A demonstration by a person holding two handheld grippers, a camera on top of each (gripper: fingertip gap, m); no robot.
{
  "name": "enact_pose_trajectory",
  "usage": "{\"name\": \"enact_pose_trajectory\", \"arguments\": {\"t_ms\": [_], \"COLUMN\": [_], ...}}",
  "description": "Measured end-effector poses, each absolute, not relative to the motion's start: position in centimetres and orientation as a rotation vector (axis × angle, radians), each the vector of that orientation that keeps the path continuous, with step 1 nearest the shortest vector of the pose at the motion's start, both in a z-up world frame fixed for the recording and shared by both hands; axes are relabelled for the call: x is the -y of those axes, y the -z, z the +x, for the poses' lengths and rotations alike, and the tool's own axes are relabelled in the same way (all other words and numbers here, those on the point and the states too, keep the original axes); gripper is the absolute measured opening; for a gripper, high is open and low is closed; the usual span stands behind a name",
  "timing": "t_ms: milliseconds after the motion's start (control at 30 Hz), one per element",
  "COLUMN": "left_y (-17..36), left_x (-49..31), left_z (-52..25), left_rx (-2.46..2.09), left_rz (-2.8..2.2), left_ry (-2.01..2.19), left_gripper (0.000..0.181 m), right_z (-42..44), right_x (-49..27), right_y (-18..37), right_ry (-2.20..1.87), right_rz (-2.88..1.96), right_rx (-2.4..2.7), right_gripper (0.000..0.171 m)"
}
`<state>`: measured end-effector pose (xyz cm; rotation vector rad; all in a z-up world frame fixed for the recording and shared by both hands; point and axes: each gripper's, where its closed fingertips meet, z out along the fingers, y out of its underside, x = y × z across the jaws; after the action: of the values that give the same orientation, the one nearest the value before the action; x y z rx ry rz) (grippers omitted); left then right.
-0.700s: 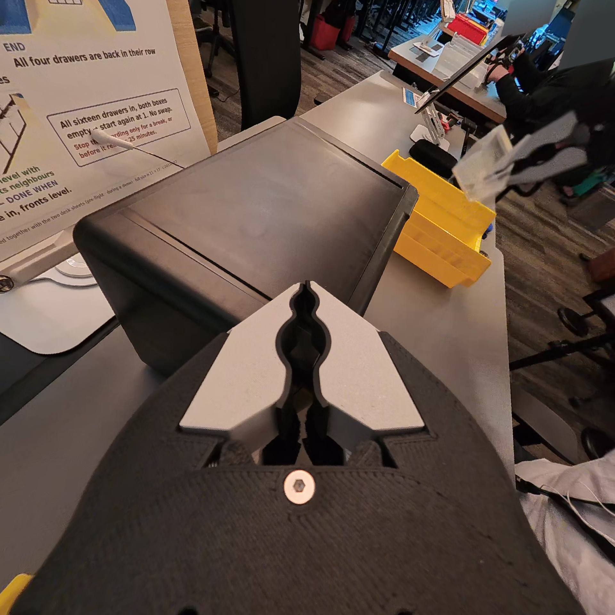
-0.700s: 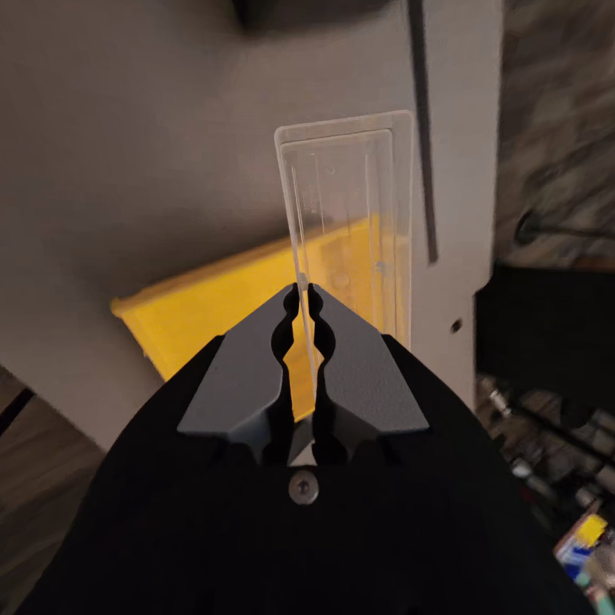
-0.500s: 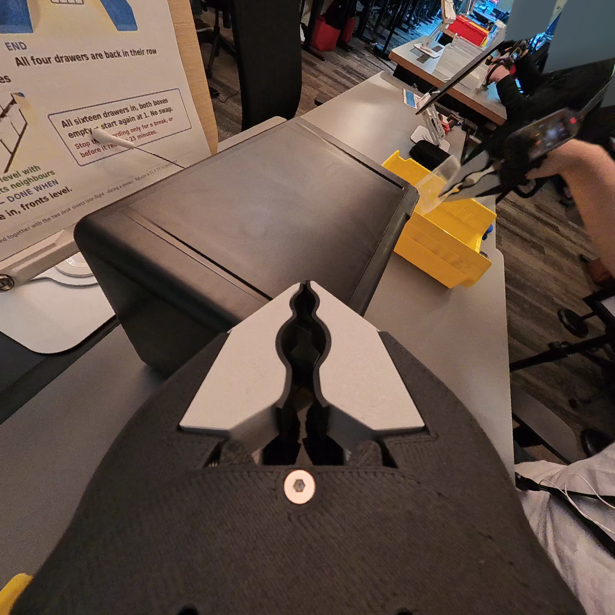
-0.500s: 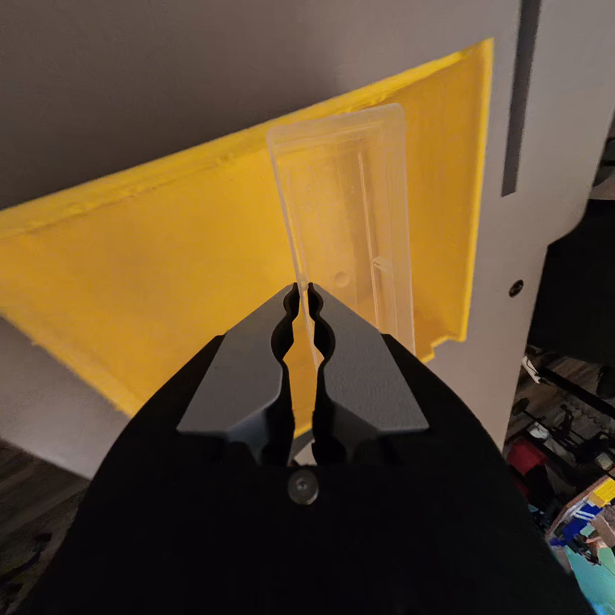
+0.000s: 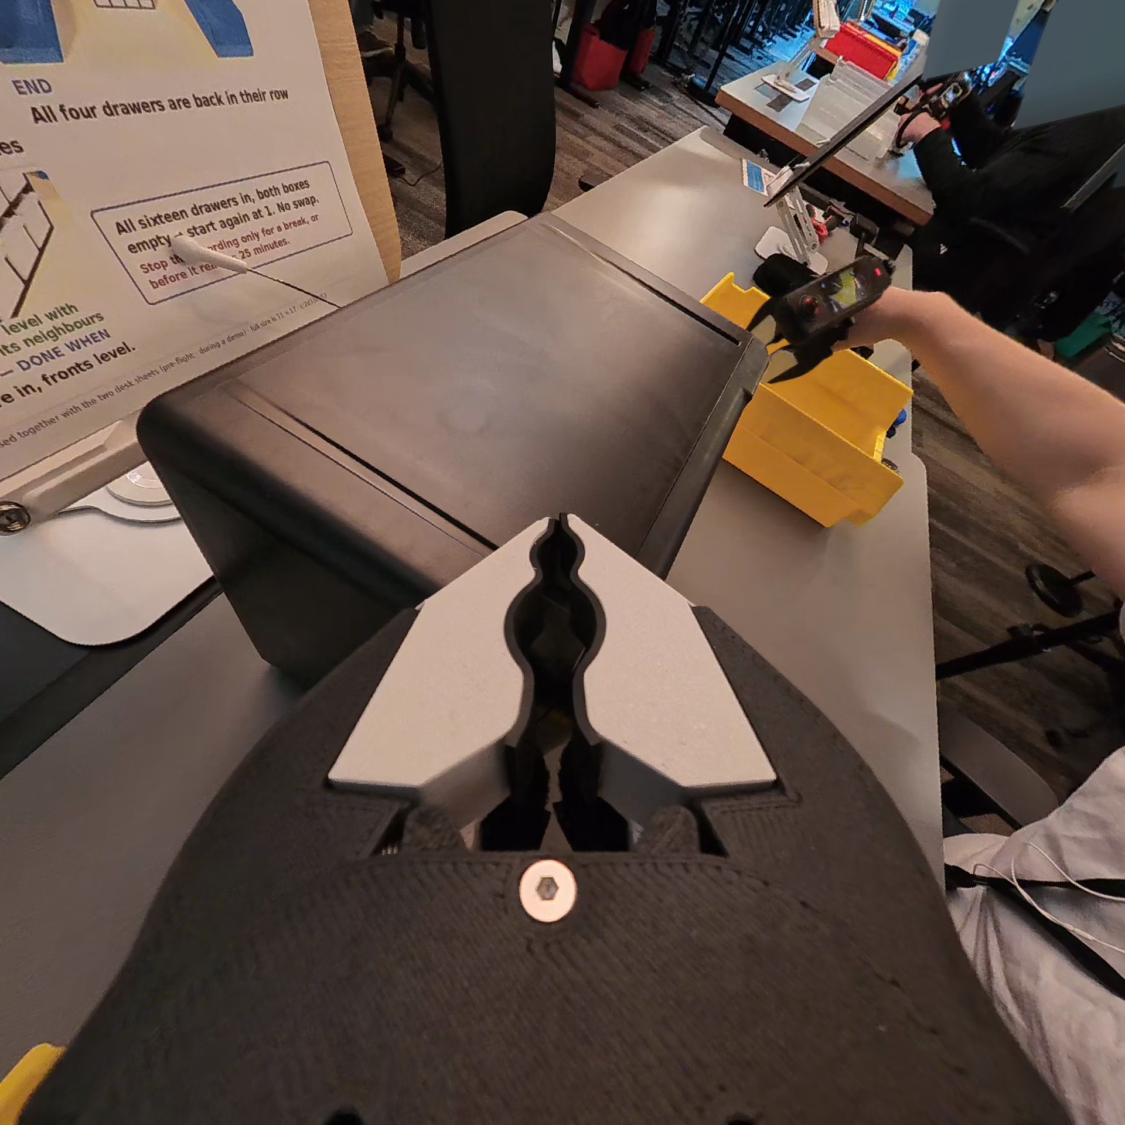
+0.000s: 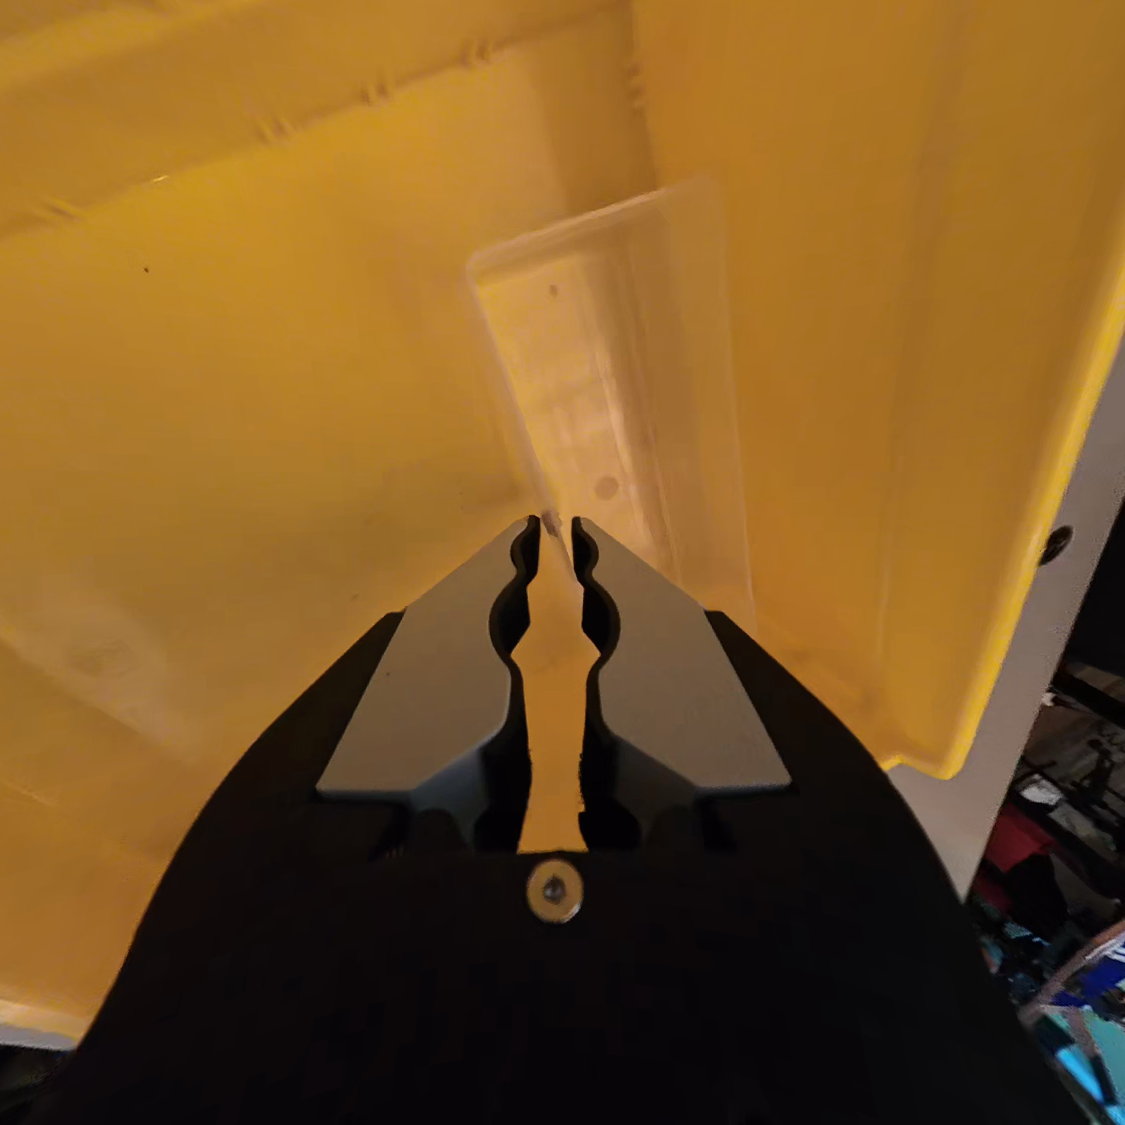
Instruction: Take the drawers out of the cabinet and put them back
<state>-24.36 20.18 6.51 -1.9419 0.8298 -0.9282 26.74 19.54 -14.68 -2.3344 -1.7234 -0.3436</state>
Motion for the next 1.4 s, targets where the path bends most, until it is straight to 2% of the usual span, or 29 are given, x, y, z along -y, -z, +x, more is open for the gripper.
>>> {"name": "enact_pose_trajectory", "arguments": {"t_ms": [100,167,267,367,433,467,600,767,1067,1233,1400], "left_y": [-6.5,-6.5,-6.5,-6.5,-6.5,-6.5,-6.5,-6.5,-6.5,-6.5,-6.5], "left_x": [-20.2,-20.2,-20.2,-20.1,-20.1,-20.1,-20.0,-20.0,-20.0,-19.9,-19.9], "left_z": [-24.4,-24.4,-24.4,-24.3,-24.4,-24.4,-24.4,-24.4,-24.4,-24.4,-24.4], "left_rx": [-0.831,-0.831,-0.837,-0.844,-0.847,-0.846,-0.845,-0.846,-0.857,-0.861,-0.86], "left_rz": [-1.94,-1.94,-1.937,-1.932,-1.928,-1.926,-1.923,-1.924,-1.916,-1.91,-1.911], "left_ry": [0.929,0.93,0.926,0.925,0.932,0.938,0.952,0.938,0.956,0.964,0.957], "left_gripper": [0.0,0.0,0.0,0.0,0.0,0.0,0.0,0.0,0.0,0.0,0.0], "right_z": [27.5,27.6,25.0,17.4,9.5,5.7,-6.5,-13.6,-14.8,-15.2,-15.3], "right_x": [-19.1,-19.2,-20.1,-18.2,-15.4,-14.2,-12.2,-14.4,-18.2,-18.1,-16.9], "right_y": [14.1,11.5,2.6,-7.5,-10.0,-9.2,-1.5,4.4,5.6,5.1,5.1], "right_ry": [0.379,0.446,0.613,0.77,0.757,0.76,0.826,0.825,1.046,1.05,1.023], "right_rz": [-2.367,-2.342,-2.097,-1.715,-1.464,-1.381,-1.123,-1.012,-0.937,-0.894,-0.898], "right_rx": [1.68,1.598,1.359,1.136,1.106,1.144,1.318,1.331,1.307,1.306,1.343], "right_gripper": [0.015,0.021,0.022,0.041,0.033,0.028,0.029,0.028,0.021,0.009,0.009]}}
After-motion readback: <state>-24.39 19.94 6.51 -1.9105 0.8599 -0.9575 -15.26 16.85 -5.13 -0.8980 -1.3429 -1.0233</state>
